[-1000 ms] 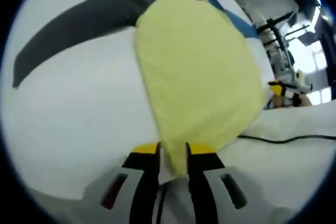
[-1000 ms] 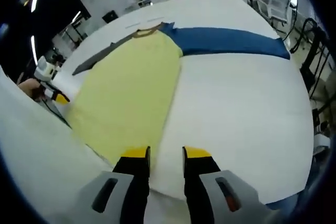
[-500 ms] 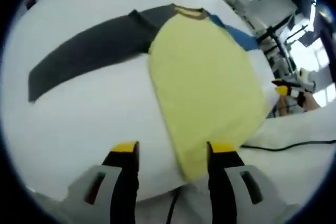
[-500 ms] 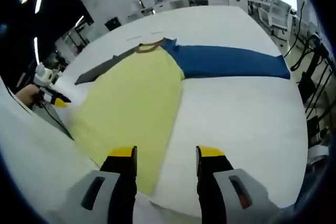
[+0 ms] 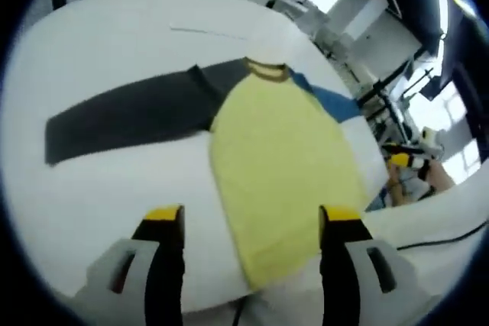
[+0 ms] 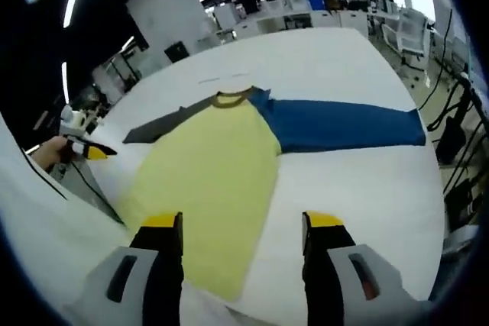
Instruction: Fold the garment on the visible template until the final outline fits inside the template.
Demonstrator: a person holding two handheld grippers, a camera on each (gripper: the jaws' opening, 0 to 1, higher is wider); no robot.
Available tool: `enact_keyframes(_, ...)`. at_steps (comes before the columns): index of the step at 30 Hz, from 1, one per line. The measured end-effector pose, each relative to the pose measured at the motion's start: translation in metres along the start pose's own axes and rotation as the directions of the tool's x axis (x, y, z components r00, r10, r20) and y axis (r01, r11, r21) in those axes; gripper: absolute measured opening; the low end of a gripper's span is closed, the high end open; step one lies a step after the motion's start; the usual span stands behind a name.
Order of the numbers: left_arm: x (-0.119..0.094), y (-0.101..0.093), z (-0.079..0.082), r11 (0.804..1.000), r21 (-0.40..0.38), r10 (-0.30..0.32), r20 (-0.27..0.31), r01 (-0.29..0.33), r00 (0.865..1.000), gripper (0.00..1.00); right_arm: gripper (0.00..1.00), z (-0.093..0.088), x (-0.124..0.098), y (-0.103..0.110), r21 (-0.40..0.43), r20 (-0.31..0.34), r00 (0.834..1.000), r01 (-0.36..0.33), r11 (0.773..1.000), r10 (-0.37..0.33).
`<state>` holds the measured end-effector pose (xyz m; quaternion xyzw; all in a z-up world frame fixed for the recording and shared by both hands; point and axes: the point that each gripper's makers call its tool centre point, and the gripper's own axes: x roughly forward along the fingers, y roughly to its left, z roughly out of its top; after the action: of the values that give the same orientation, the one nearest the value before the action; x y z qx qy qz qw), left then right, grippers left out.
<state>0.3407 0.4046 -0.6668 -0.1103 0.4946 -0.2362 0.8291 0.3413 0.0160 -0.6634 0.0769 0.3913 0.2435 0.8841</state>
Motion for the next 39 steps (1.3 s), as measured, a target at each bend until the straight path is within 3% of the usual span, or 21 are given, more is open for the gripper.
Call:
enact_keyframes(14, -0.028, -0.01, 0.038, 0.999, 0.044, 0.014, 0.114, -0.02, 0.993, 0.88, 0.79, 0.031, -0.019, 0.007, -0.037, 0.058, 0.998, -0.009, 0.999, 0.011)
enact_keyframes(19, -0.035, -0.01, 0.05, 0.998, 0.052, 0.027, 0.152, -0.035, 0.988, 0.92, 0.82, 0.042, -0.024, 0.01, -0.104, 0.069, 0.998, 0.013, 0.994, -0.006)
enact_keyframes(28, -0.043, -0.018, 0.055, 0.996, 0.082, 0.013, 0.176, -0.027, 0.984, 0.99, 0.9, 0.055, -0.033, 0.015, -0.115, 0.103, 0.995, 0.008, 0.993, 0.004)
enact_keyframes(35, -0.046, -0.026, 0.051, 0.994, 0.11, -0.005, 0.158, -0.012, 0.988, 0.99, 0.97, 0.069, -0.04, 0.019, -0.11, 0.146, 0.989, -0.009, 0.994, 0.025)
enact_keyframes(39, -0.05, -0.034, 0.047, 0.992, 0.123, -0.021, 0.14, 0.004, 0.99, 0.99, 1.0, 0.072, -0.044, 0.017, -0.118, 0.135, 0.991, 0.013, 0.993, 0.003)
